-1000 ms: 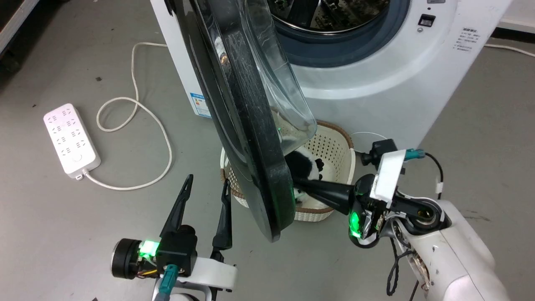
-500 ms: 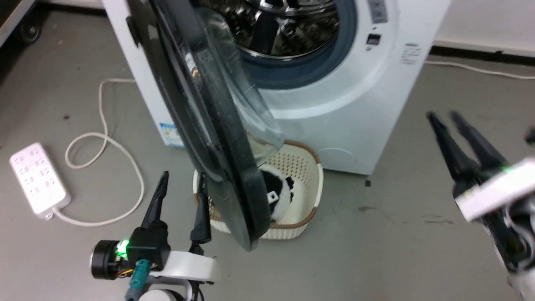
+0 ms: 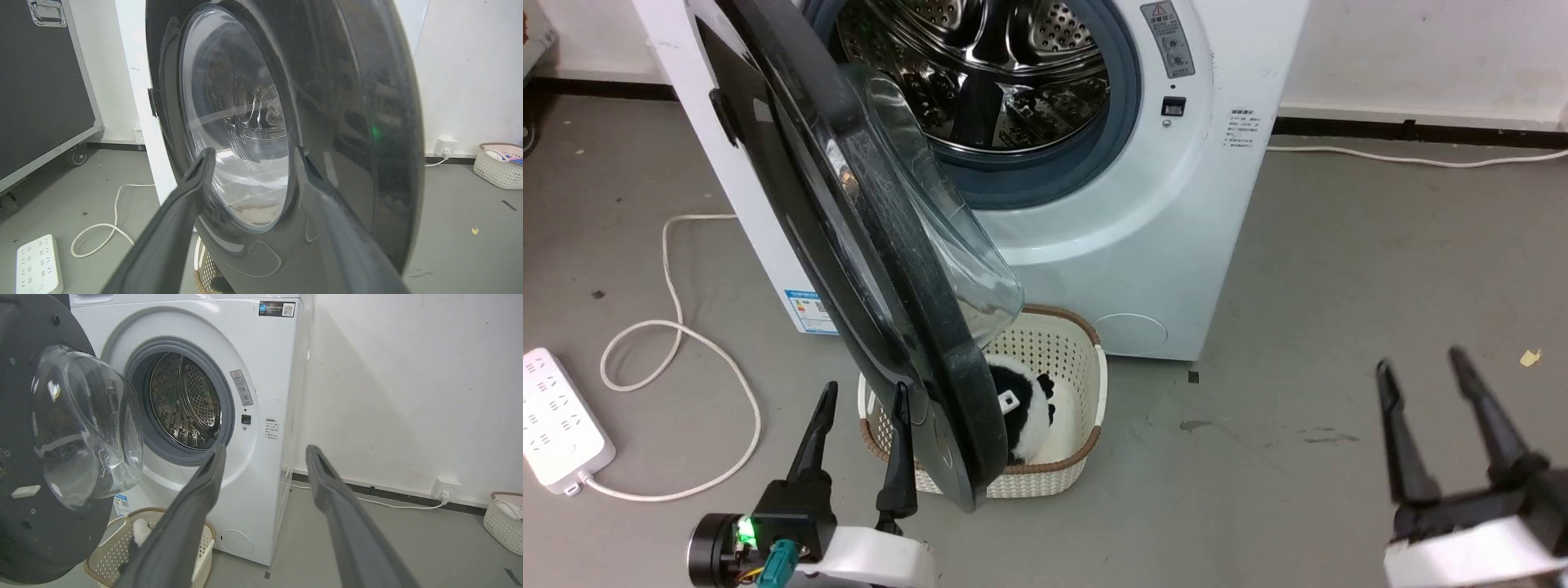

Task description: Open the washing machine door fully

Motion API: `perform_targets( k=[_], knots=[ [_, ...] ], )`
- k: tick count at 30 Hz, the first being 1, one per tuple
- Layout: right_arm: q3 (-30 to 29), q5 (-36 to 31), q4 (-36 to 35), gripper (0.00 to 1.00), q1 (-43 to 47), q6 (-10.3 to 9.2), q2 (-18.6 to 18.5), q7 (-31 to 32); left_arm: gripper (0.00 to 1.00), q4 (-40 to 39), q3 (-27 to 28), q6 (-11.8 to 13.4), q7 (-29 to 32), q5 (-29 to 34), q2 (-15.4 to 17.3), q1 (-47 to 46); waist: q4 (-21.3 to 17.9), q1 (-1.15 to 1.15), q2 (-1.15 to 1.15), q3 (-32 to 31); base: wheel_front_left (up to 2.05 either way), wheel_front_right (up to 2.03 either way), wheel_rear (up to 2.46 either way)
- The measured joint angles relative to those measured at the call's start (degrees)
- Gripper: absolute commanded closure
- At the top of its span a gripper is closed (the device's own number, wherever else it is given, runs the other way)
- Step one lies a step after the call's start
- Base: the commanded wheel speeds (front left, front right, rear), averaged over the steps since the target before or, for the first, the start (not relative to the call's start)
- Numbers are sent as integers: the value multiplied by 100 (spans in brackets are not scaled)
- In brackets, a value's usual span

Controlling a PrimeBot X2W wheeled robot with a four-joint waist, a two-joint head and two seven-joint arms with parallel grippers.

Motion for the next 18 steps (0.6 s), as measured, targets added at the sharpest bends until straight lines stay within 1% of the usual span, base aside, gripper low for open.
perform_targets(
  k=[2,5,15,16,17,18],
  knots=[
    [-48,-152,-76,0,164,0,155,0,0,31,-1,-41,0,8,-1,15,-17,0,0,-22,0,0,0],
    [-107,-201,-123,0,333,0,259,0,0,82,-2,-42,0,51,-3,29,-40,0,0,-32,0,0,0],
    [10,-258,-79,0,453,0,332,0,0,191,13,-40,0,124,-9,108,-41,0,0,-56,0,0,0],
    [2,-258,-68,0,454,0,333,0,47,193,10,-40,0,144,-9,108,-38,0,0,-58,0,0,0],
    [1,-258,-65,0,454,0,334,0,87,194,11,-40,0,148,-10,108,-34,0,0,-58,0,0,0],
    [2,-259,-60,0,454,0,335,0,100,199,9,-40,0,148,-11,108,-31,0,0,-61,0,0,0]
  ],
)
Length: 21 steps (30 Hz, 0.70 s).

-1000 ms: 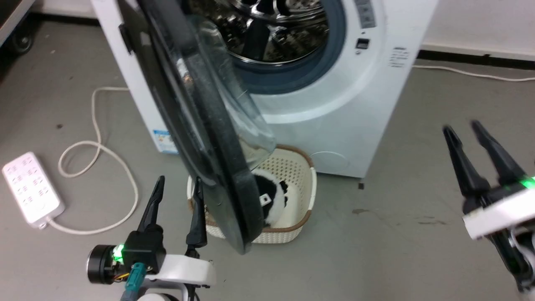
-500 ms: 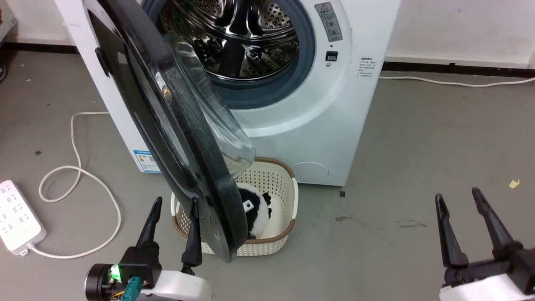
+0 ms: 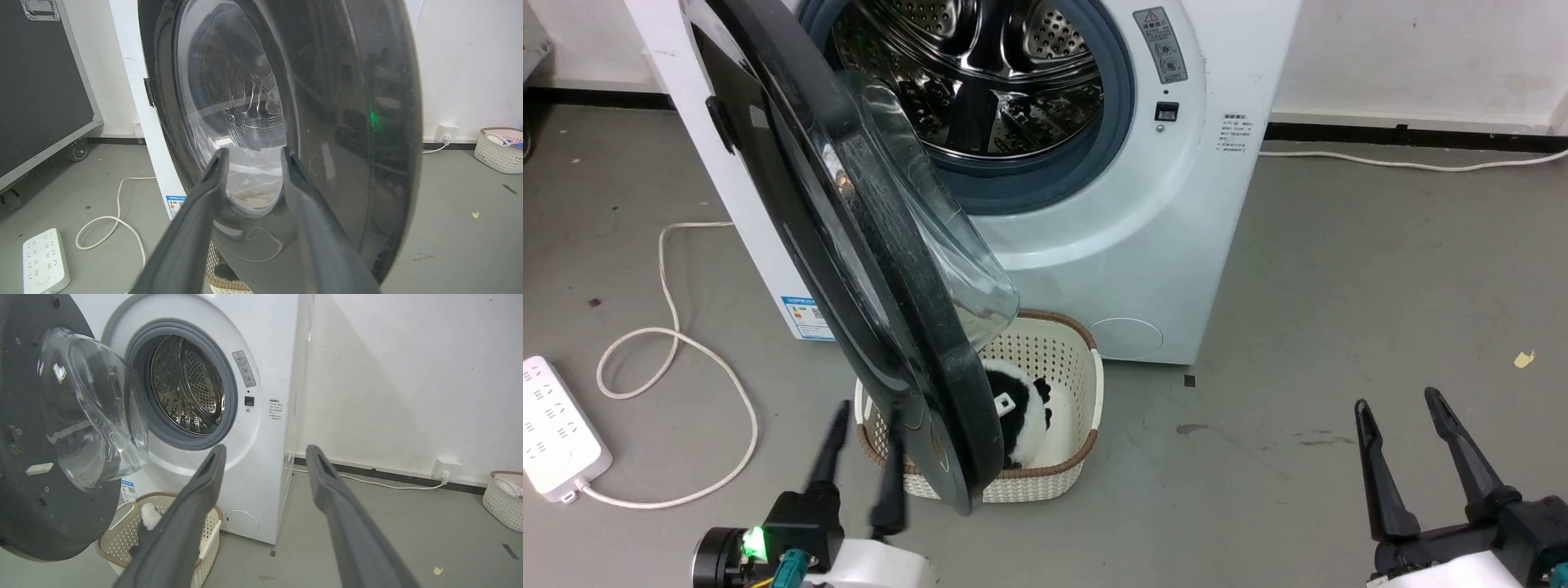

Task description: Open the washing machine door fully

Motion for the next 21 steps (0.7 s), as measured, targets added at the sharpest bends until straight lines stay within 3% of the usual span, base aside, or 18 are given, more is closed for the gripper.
perform_targets(
  k=[6,13,21],
  knots=[
    [15,-32,23,0,-1,0,7,0,100,-82,59,7,0,8,-4,-1,16,1,0,-38,0,0,0],
    [29,-40,13,0,-5,0,13,0,100,-1013,570,103,0,-177,-9,-232,10,0,0,-54,0,0,0],
    [105,-32,1,0,-46,0,19,0,100,-2107,1045,52,-7,-226,-10,-1145,9,1,0,14,0,0,0]
  ],
)
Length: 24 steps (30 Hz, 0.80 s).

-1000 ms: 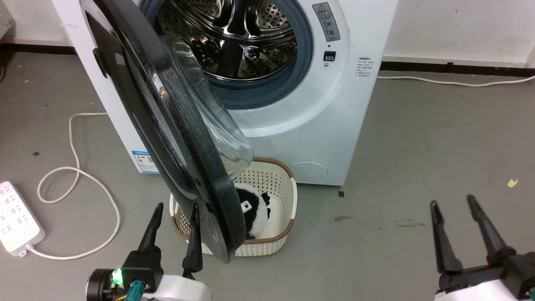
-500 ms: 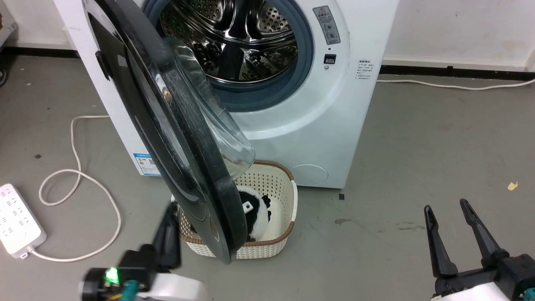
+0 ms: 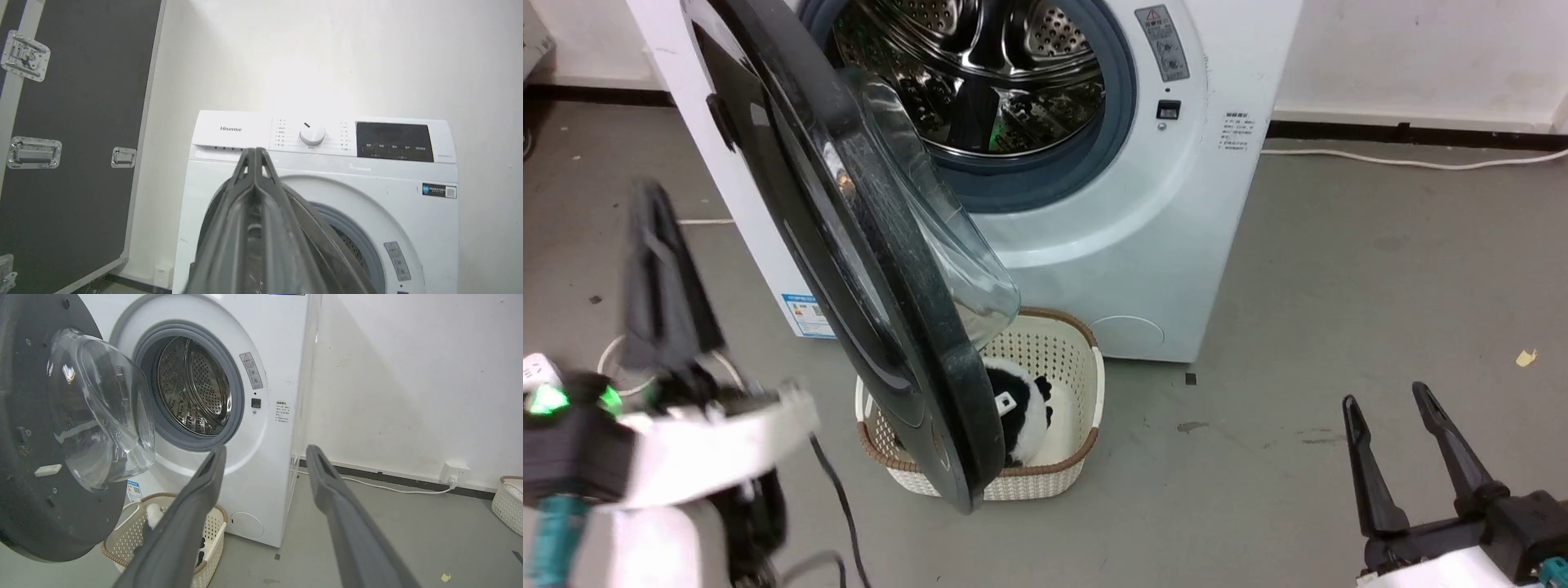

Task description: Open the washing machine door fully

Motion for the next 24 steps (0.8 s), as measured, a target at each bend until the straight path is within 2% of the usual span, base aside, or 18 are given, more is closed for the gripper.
perform_targets(
  k=[4,9,15,18,24],
  knots=[
    [26,25,29,0,-35,0,3,0,100,-415,-137,0,0,26,5,-413,-37,0,0,43,0,0,0],
    [-5,89,86,0,-59,0,3,0,100,-535,-883,40,-1,91,3,-526,-101,0,0,85,0,0,0],
    [-37,155,97,0,-71,0,3,0,100,-48,-1929,41,330,204,-5,-498,-150,-1,0,147,0,0,0],
    [-82,164,99,0,-81,0,4,0,100,327,-2365,51,546,48,-3,-439,-159,0,0,196,0,0,0],
    [-133,236,126,0,-144,0,5,0,100,1181,-3104,179,592,-506,-9,-224,-158,0,0,277,0,0,0]
  ],
)
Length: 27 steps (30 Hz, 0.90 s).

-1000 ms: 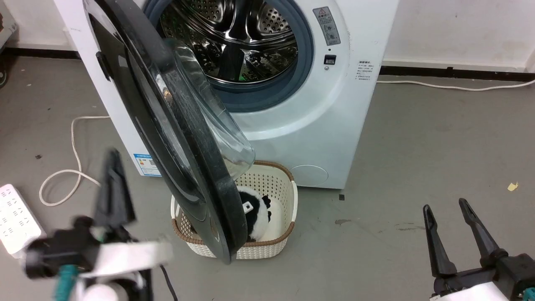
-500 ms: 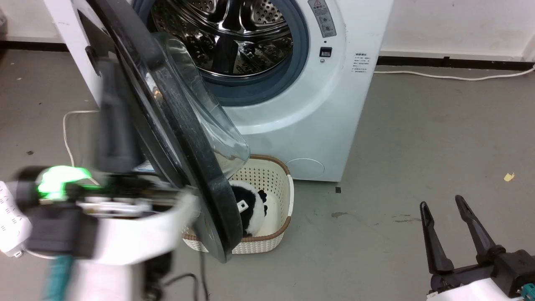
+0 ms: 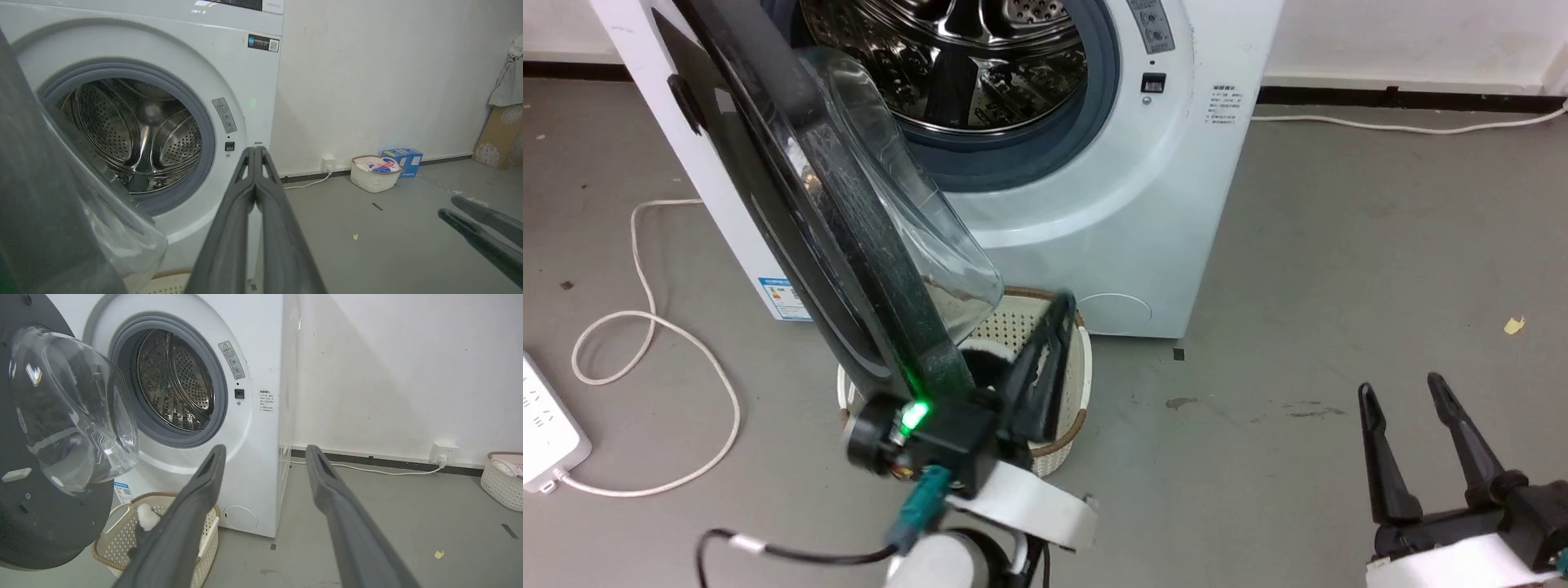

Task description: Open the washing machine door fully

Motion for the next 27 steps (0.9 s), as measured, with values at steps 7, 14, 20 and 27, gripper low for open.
perform_targets(
  k=[7,14,20,27],
  knots=[
    [-8,47,34,0,-39,0,0,0,100,1198,-105,333,73,-286,2,87,42,0,0,39,0,0,0],
    [-29,80,65,0,-34,0,1,0,100,1763,2,375,-181,-388,4,78,308,0,0,-6,0,0,0],
    [-37,98,93,0,-11,0,3,0,100,1806,-52,371,-234,-437,-3,127,692,0,0,-82,0,0,0],
    [-38,111,91,0,-3,0,5,0,100,1739,-20,393,-231,-488,134,305,1325,0,0,-135,0,0,0]
  ],
)
